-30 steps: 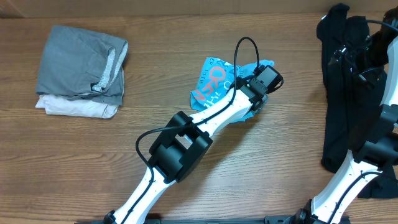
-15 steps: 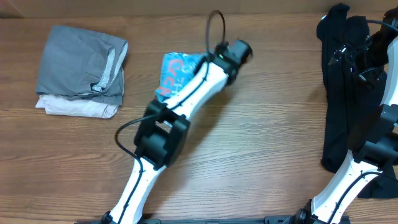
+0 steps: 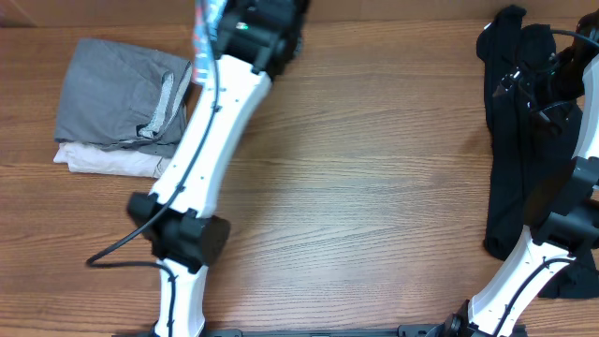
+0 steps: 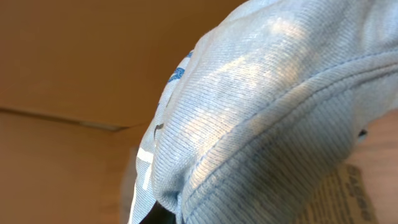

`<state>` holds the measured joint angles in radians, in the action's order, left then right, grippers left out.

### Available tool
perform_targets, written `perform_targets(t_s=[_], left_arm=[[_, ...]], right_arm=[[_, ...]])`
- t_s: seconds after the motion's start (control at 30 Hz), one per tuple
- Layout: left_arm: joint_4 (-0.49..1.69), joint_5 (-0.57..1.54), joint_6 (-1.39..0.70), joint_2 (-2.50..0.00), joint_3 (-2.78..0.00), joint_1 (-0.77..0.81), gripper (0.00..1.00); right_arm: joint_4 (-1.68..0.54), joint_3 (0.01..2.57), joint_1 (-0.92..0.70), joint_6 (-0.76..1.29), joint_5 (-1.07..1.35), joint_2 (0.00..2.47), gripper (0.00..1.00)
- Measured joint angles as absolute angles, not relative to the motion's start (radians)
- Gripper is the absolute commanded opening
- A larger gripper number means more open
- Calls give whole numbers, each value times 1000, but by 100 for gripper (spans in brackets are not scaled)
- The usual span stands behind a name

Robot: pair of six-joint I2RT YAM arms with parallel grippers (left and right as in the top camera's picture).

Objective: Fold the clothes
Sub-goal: 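Carry the shirt left and place it on the grey stack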

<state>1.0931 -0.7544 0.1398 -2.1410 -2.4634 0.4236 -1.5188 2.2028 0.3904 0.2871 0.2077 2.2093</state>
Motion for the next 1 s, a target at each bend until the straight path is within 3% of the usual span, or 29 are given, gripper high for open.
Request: perform_targets(t_s=[0.4, 0.53, 0.73, 1.0], left_arm=[[1145, -734, 292, -2091, -2467, 21, 4], [1145, -528, 361, -2091, -2467, -164, 4], [1096, -151, 628, -2104, -2465, -409, 4], [992, -4, 890, -2243, -2465, -446, 4]], right_arm=[[-1546, 2203, 390, 287, 222, 2209, 100], [-1556, 2203, 390, 287, 221, 2209, 100], [-1557, 2203, 390, 287, 221, 2209, 100], [-1561, 2203, 382, 287, 221, 2209, 100]])
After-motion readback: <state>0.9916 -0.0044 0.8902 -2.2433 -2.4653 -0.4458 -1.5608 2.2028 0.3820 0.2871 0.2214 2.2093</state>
